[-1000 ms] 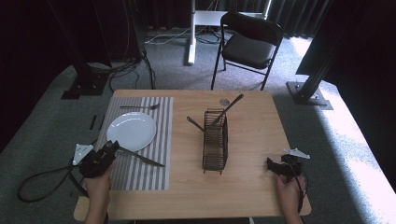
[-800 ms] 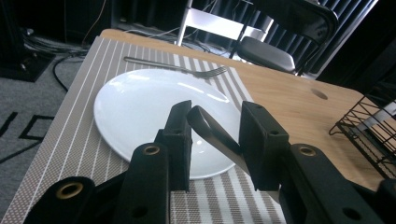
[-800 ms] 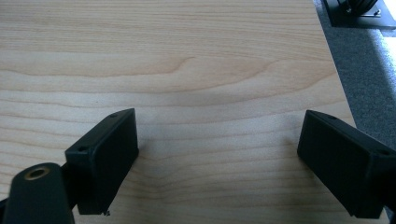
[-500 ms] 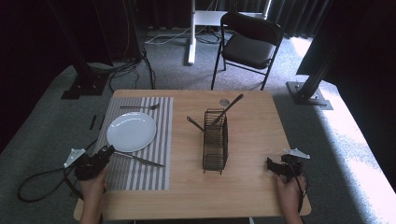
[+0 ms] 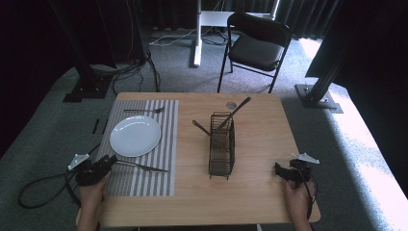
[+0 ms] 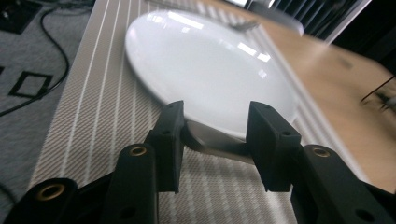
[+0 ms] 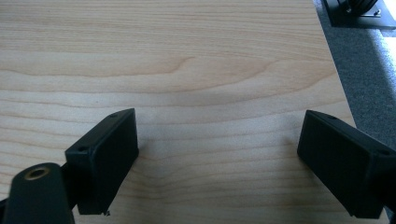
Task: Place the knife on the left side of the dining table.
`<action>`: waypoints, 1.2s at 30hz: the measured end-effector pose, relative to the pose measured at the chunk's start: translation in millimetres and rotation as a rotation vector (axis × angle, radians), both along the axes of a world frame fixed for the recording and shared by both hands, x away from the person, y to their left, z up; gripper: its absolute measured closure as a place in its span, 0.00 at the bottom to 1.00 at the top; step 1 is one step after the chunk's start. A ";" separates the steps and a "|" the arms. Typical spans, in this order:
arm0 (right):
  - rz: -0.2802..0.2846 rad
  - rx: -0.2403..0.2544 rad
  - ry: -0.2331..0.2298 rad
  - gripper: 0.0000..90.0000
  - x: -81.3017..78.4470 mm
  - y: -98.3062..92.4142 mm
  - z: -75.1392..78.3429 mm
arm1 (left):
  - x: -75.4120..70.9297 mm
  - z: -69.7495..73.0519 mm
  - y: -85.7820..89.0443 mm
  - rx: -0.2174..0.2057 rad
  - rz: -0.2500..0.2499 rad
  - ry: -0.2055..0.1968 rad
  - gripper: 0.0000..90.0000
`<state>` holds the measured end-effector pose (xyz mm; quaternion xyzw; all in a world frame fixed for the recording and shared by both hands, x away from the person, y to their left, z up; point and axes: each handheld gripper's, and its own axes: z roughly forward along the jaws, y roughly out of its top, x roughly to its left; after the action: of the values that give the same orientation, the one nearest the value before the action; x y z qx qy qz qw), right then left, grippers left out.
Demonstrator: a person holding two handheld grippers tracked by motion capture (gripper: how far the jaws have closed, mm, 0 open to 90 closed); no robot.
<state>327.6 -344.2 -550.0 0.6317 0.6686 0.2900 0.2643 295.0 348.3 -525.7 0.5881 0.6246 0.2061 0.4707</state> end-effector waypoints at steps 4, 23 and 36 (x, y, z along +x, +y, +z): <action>0.000 0.000 0.000 0.13 0.0 0.0 0.0 | 1.8 -5.6 2.5 0.003 -0.003 0.027 0.64; 0.000 0.000 0.000 0.13 0.0 0.0 0.0 | 27.0 -14.2 -10.2 0.243 -0.033 0.158 0.57; 0.000 0.000 0.000 0.13 0.0 0.0 0.0 | 0.0 -13.5 -14.9 0.185 -0.013 0.109 0.46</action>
<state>327.6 -344.2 -550.0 0.6316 0.6686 0.2900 0.2643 294.9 333.3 -539.3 0.6435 0.6237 0.2273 0.3810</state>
